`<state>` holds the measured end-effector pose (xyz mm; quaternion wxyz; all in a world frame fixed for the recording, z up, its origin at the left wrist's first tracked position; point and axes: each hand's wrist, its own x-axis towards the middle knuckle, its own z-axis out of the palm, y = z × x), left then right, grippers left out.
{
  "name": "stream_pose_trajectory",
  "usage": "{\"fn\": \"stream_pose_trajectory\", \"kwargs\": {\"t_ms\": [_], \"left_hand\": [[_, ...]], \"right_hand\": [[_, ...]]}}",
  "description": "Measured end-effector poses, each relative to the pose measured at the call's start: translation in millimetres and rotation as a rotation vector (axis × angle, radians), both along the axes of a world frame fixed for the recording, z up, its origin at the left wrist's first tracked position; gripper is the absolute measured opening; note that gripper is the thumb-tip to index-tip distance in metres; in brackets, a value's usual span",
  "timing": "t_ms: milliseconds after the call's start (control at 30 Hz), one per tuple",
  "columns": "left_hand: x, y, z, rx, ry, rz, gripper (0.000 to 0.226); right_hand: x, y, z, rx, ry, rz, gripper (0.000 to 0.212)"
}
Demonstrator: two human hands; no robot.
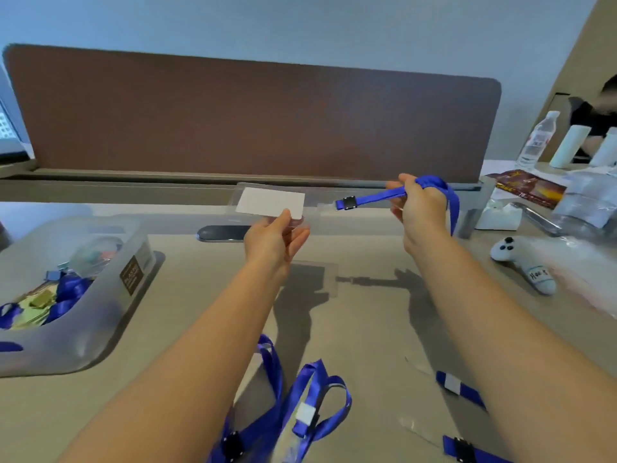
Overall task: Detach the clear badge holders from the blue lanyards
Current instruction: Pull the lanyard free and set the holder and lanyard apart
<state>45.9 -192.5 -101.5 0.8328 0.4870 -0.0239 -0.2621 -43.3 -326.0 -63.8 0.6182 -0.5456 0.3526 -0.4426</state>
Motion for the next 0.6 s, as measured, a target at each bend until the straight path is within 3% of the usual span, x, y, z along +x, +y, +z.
{"fn": "stream_pose_trajectory", "kwargs": {"t_ms": [267, 400, 600], "left_hand": [[48, 68, -61, 0.270, 0.007, 0.159, 0.016], [63, 80, -80, 0.349, 0.074, 0.173, 0.026], [67, 84, -88, 0.404, 0.178, 0.156, 0.020]], "right_hand": [[38, 40, -81, 0.448, 0.140, 0.275, 0.018], [48, 49, -97, 0.510, 0.198, 0.284, 0.032], [51, 50, -107, 0.514, 0.392, 0.315, 0.036]]}}
